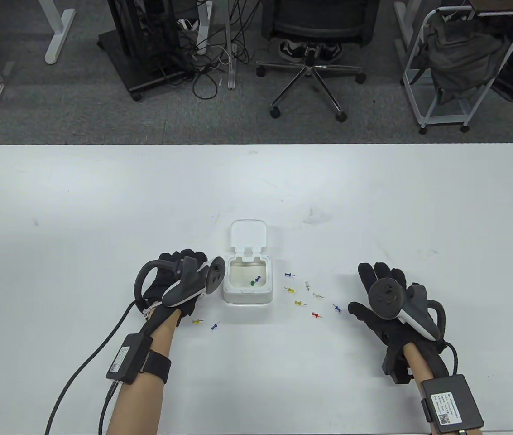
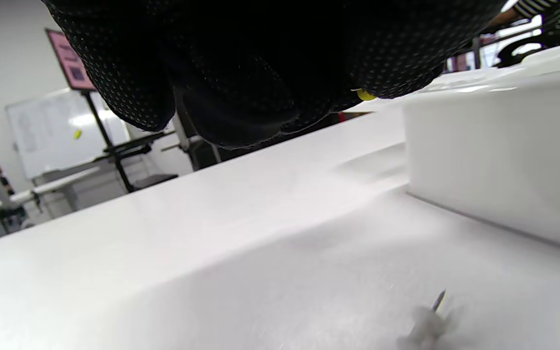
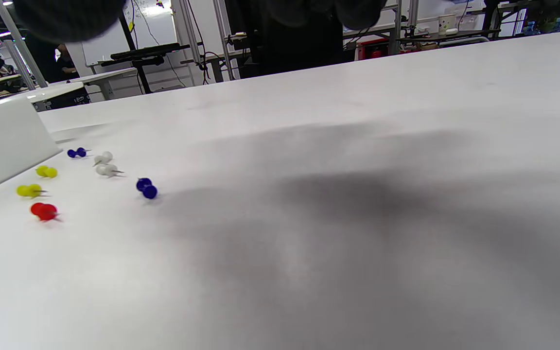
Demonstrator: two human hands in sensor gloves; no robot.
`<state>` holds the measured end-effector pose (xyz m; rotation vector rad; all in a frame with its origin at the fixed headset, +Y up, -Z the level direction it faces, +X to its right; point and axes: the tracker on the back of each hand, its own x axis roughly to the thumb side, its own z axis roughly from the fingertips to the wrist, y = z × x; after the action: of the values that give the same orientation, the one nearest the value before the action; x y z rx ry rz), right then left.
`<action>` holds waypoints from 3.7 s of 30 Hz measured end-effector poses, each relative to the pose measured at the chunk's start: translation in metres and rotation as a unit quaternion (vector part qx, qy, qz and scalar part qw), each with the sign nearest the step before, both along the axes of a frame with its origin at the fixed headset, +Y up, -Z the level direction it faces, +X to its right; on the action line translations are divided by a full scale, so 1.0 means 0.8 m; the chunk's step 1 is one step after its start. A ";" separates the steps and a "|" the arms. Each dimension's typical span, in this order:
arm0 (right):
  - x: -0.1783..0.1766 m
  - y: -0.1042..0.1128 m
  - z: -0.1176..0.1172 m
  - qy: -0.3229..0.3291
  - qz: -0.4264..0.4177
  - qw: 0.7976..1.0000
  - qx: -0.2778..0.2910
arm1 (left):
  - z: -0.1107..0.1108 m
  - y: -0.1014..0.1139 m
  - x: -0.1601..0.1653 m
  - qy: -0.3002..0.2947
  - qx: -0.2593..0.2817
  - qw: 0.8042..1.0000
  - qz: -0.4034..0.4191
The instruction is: Press to open box and store push pins
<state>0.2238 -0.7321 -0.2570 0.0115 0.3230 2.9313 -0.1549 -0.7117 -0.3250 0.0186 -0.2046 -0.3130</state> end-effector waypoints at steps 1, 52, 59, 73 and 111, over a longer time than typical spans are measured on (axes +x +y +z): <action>0.000 0.001 0.000 0.000 0.000 1.000 0.000 | 0.000 0.001 0.007 -0.005 0.001 1.000 -0.003; 0.000 0.001 0.001 0.004 0.005 1.000 0.009 | 0.025 -0.059 -0.028 0.008 -0.060 0.998 -0.027; 0.000 0.001 0.000 0.004 0.005 1.000 0.010 | 0.029 -0.066 -0.018 -0.006 -0.045 0.997 -0.060; 0.000 0.001 0.000 0.004 0.004 1.000 0.010 | 0.024 -0.053 -0.023 0.007 -0.052 0.998 -0.032; -0.001 0.001 0.001 0.007 0.004 1.000 0.009 | 0.016 0.014 0.060 -0.052 -0.006 0.997 0.051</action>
<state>0.2227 -0.7314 -0.2565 0.0342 0.2997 2.9425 -0.1065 -0.7007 -0.3122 0.0335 -0.3086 -0.2085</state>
